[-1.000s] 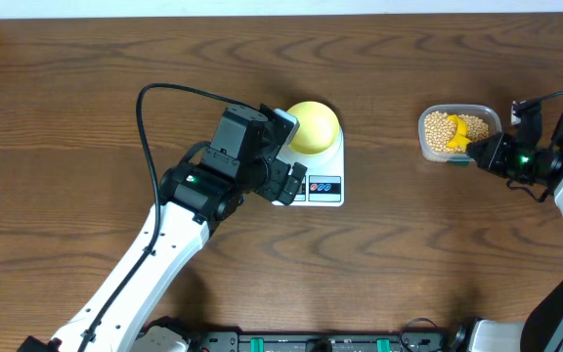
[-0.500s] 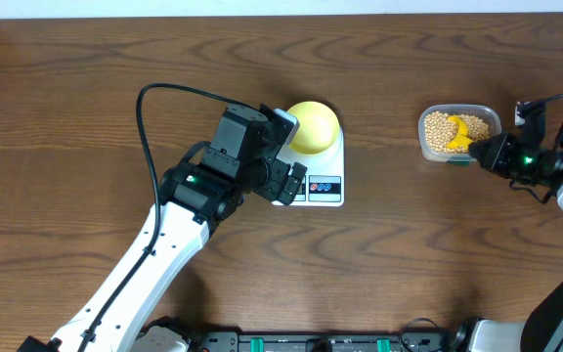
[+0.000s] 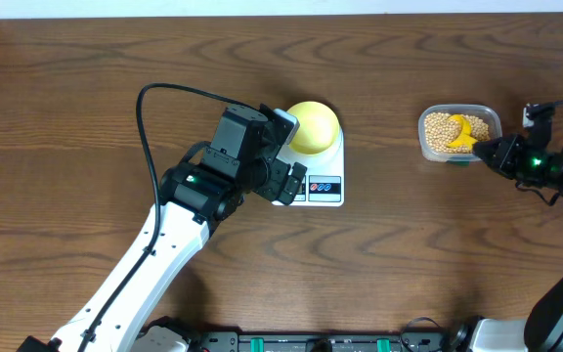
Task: Scoop item into bowl and weigh 50g on scale
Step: 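Drag the scoop through the soybeans with the right gripper to fill it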
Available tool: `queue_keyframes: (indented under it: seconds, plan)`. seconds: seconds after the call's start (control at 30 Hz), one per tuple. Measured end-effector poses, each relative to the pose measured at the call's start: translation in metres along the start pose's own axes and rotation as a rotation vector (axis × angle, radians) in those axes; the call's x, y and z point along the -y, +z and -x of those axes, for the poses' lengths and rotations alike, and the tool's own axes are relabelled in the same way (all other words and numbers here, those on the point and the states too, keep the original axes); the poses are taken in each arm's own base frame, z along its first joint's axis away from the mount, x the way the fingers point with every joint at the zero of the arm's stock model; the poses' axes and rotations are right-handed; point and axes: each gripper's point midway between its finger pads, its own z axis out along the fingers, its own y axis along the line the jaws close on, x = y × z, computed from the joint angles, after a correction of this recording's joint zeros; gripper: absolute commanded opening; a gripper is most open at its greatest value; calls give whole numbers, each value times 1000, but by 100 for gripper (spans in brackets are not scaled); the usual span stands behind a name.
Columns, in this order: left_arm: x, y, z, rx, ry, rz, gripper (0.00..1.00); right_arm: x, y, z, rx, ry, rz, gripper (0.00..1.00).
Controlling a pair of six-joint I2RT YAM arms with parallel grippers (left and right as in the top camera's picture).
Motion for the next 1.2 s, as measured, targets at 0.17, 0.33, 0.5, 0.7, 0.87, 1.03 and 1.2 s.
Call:
queue_keyframes:
  seconds: [0.17, 0.33, 0.5, 0.7, 0.87, 1.03, 1.2]
  plan:
    - [0, 0, 0, 0, 0, 0, 98, 0, 4, -2, -19, 43, 71, 1]
    - [0, 0, 0, 0, 0, 0, 98, 1, -3, -1, -7, 72, 109, 1]
    - [0, 0, 0, 0, 0, 0, 98, 10, -12, 2, 14, 111, 113, 1]
    - [0, 0, 0, 0, 0, 0, 98, 19, -20, 4, 35, 142, 107, 1]
    - [0, 0, 0, 0, 0, 0, 98, 24, -26, 6, 50, 178, 117, 1]
    - [0, 0, 0, 0, 0, 0, 98, 22, -35, 10, 72, 215, 172, 1]
    - [0, 0, 0, 0, 0, 0, 98, 17, -47, 14, 101, 243, 256, 1]
